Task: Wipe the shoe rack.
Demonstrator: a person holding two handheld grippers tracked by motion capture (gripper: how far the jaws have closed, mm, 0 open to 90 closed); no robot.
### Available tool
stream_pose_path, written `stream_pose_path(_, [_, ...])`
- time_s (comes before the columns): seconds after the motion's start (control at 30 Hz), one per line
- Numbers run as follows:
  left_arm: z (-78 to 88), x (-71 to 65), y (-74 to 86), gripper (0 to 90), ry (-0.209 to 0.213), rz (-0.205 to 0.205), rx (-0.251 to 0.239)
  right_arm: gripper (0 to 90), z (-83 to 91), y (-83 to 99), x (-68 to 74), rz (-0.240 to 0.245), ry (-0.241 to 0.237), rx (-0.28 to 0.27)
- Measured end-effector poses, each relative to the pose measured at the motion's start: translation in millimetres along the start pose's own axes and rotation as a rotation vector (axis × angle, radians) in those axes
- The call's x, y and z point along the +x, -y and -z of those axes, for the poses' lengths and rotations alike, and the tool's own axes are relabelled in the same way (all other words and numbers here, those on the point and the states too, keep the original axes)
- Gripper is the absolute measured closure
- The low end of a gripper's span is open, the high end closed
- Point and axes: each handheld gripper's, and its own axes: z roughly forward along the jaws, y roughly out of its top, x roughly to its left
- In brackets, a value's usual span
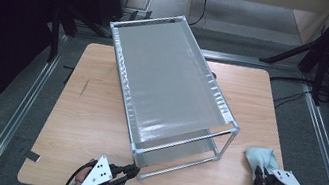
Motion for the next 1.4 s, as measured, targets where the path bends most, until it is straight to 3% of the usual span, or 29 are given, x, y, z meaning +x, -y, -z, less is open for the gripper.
stream_pose_path(0.13, [0.3, 0.4, 0.1, 82.5, -0.003, -0.001, 0.000, 78.7, -0.6, -1.6, 4.2, -0.012, -0.008, -0.020])
stream_pose_path(0.23, [0.4, 0.9, 0.3, 82.4, -0.003, -0.003, 0.000, 58.0, -2.5, -1.8, 6.6, 0.014, -0.014, -0.037])
stream_pose_path(0.3, [0.5, 1.3, 0.4, 82.5, -0.002, -0.001, 0.000, 46.0, 0.1, -4.2, 9.5, 0.030, 0.007, -0.056])
stream_pose_path(0.37, [0.9, 2.4, 0.3, 82.5, -0.005, -0.002, -0.001, 39.6, 7.3, -9.1, 13.9, 0.041, -0.019, -0.090])
stream_pose_path(0.47, [1.4, 3.1, 0.4, 82.4, -0.009, -0.001, 0.001, 37.9, 21.5, -17.5, 24.7, 0.078, -0.076, -0.146])
stream_pose_path(0.6, [1.6, 3.1, 0.5, 82.4, -0.012, 0.000, 0.001, 42.2, 31.9, -28.4, 48.4, 0.120, -0.232, -0.199])
stream_pose_path(0.67, [1.9, 3.1, 0.5, 82.5, -0.014, 0.003, -0.001, 45.6, 30.1, -32.3, 62.0, 0.149, -0.263, -0.213])
stream_pose_path(0.8, [2.8, 3.0, 0.9, 82.5, -0.018, 0.001, 0.000, 53.4, 14.7, -37.0, 80.7, 0.159, -0.245, -0.186])
stream_pose_path(0.87, [3.6, 3.4, 1.1, 82.5, -0.017, 0.003, -0.001, 68.0, 6.8, -37.5, 83.9, 0.137, -0.256, -0.177])
stream_pose_path(0.93, [3.8, 3.2, 1.3, 82.5, -0.018, 0.003, -0.002, 74.2, -0.1, -37.5, 85.5, 0.127, -0.283, -0.171])
stream_pose_path(1.0, [3.6, 3.0, 1.4, 82.5, -0.020, 0.005, -0.004, 80.3, -4.2, -37.5, 87.4, 0.130, -0.280, -0.166])
stream_pose_path(1.2, [-3.0, -4.7, 0.0, 82.6, -0.014, 0.000, -0.003, 81.9, -14.4, -46.5, 87.7, 0.148, -0.261, -0.162])
stream_pose_path(1.4, [-18.0, -17.7, -5.5, 82.7, 0.002, 0.002, -0.004, 82.0, -39.0, -66.7, 89.5, 0.149, -0.247, -0.157])
